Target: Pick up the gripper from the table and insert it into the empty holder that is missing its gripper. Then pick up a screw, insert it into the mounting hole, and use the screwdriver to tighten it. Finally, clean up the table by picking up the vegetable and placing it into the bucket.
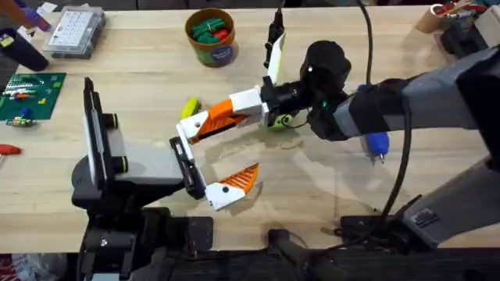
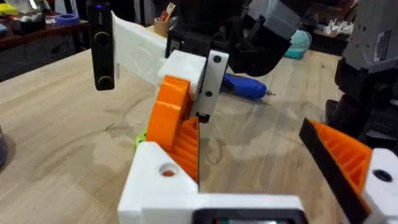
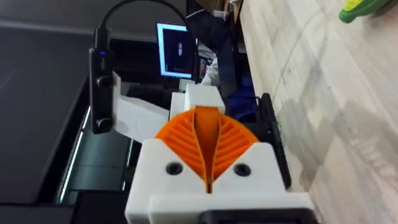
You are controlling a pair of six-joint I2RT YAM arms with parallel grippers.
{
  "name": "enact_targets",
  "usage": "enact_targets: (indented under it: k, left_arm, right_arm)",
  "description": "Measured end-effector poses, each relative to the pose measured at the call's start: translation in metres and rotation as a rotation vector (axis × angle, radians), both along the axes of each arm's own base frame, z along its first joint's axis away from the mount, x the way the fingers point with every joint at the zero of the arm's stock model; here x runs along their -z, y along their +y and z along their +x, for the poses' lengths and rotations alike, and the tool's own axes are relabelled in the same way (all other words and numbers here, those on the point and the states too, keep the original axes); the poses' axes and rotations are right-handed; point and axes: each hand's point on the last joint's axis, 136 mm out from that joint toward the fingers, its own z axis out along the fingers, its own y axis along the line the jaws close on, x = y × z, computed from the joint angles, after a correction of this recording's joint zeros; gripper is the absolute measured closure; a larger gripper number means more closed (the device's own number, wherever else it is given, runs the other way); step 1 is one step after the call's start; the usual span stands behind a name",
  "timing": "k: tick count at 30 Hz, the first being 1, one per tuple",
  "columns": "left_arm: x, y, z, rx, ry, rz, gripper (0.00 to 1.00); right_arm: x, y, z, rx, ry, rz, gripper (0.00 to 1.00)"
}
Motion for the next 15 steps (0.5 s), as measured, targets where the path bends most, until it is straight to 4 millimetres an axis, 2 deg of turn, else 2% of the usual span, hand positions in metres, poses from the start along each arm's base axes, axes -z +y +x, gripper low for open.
enact_targets:
  k: [15]
  left_arm:
    - [0.0000, 0.0000, -0.0001, 0.000, 0.001, 0.000, 0.014]
  right_arm:
    - [0.0000, 0.0000, 0.0001, 0.001, 0.015, -0.003, 0.991]
